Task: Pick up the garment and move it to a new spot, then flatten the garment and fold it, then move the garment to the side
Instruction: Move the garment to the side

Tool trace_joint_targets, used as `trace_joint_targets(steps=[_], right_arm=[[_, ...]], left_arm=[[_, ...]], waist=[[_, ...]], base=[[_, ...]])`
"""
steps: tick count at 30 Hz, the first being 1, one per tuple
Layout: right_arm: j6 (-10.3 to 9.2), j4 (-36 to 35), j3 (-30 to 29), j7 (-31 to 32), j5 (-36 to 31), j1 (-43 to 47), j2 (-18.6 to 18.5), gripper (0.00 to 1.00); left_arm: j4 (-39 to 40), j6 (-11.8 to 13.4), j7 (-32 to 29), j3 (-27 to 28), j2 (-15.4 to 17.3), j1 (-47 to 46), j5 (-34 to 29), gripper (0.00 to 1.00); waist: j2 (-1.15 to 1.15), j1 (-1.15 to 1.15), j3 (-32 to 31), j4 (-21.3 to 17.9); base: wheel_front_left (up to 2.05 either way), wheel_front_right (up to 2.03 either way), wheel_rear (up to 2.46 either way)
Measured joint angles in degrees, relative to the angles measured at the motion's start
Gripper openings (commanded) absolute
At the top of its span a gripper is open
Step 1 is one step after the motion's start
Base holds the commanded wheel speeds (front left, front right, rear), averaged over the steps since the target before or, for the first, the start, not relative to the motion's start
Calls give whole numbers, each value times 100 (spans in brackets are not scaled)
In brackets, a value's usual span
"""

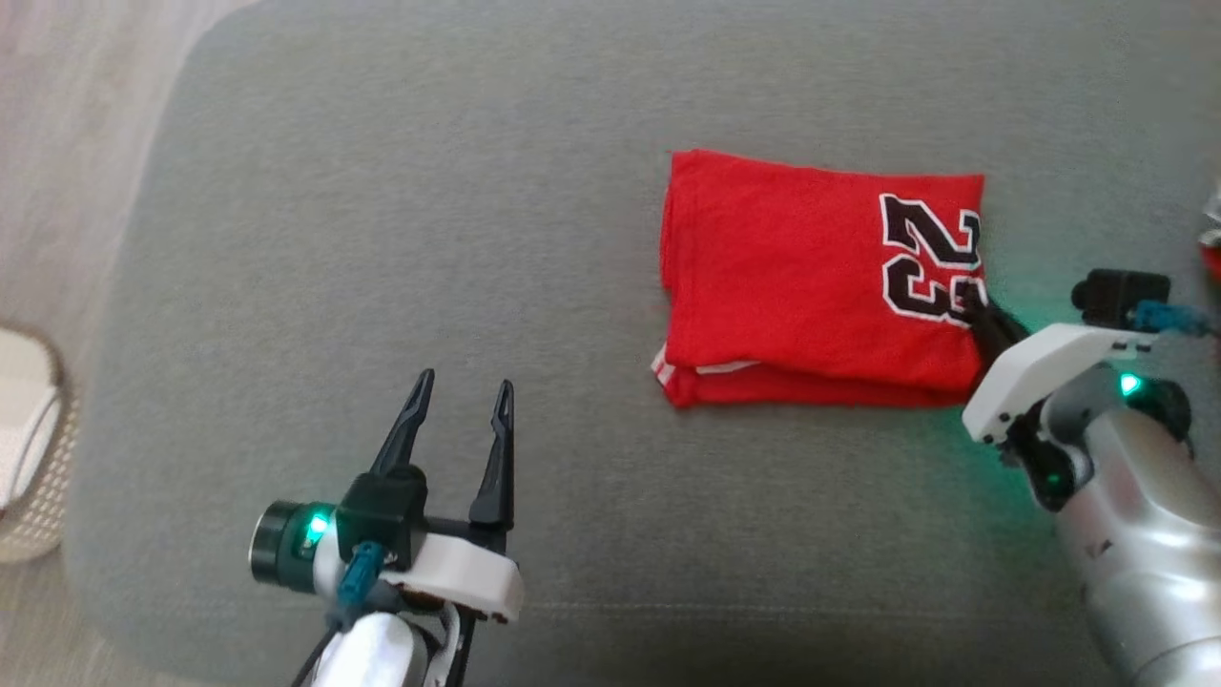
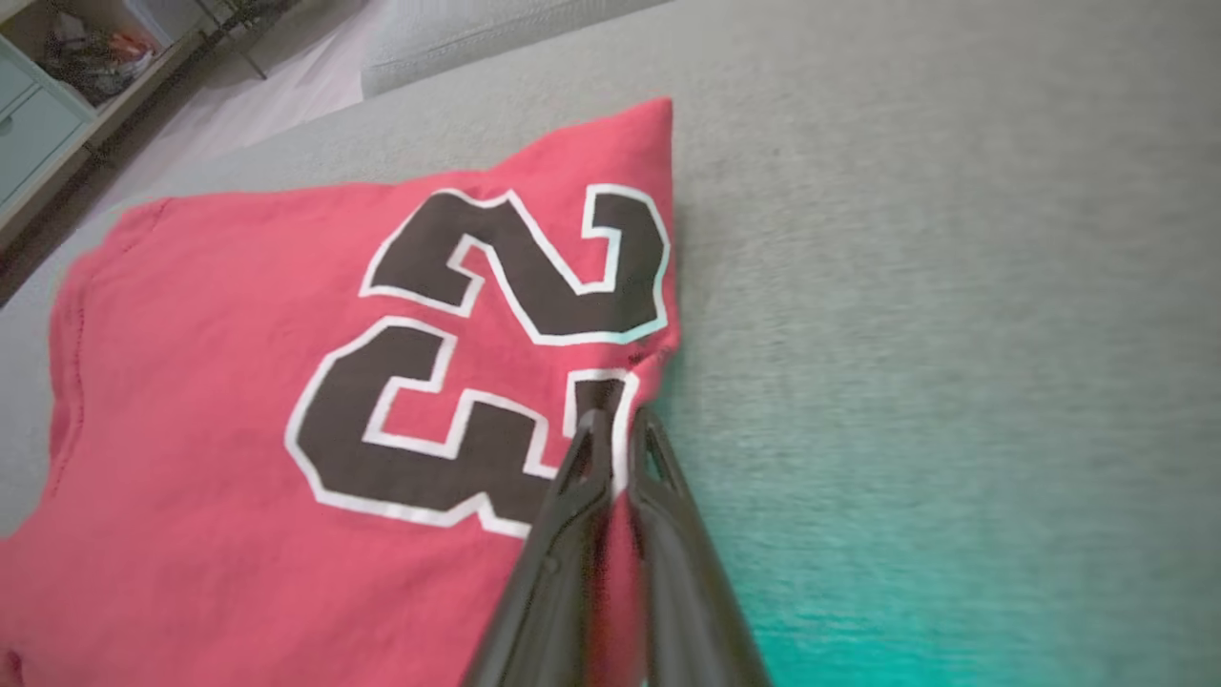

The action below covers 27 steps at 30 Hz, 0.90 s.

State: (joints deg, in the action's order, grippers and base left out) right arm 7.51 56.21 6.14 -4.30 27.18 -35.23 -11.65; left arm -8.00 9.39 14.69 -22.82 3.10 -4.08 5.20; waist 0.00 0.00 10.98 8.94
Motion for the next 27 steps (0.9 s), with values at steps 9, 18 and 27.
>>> trace_joint_targets(steps=[9, 18, 27], right_arm=[[0, -688, -124, 156, -3, -419, -682, 0], [0, -1337, -1025, 782, -383, -440, -1303, 0], [0, -1515, -2231, 1190, -1298, -239, -1378, 100]], left_arm=[[2, -36, 0, 98, -1, 19, -58, 100], [4, -45, 0, 41, -4, 19, -60, 100], [-12, -118, 0, 40, -3, 18, -110, 100]], waist=[[0, 0, -106, -772], [0, 0, -169, -1196], [0, 0, -124, -1052]], base=[[0, 0, 0], [0, 0, 0], [0, 0, 0]])
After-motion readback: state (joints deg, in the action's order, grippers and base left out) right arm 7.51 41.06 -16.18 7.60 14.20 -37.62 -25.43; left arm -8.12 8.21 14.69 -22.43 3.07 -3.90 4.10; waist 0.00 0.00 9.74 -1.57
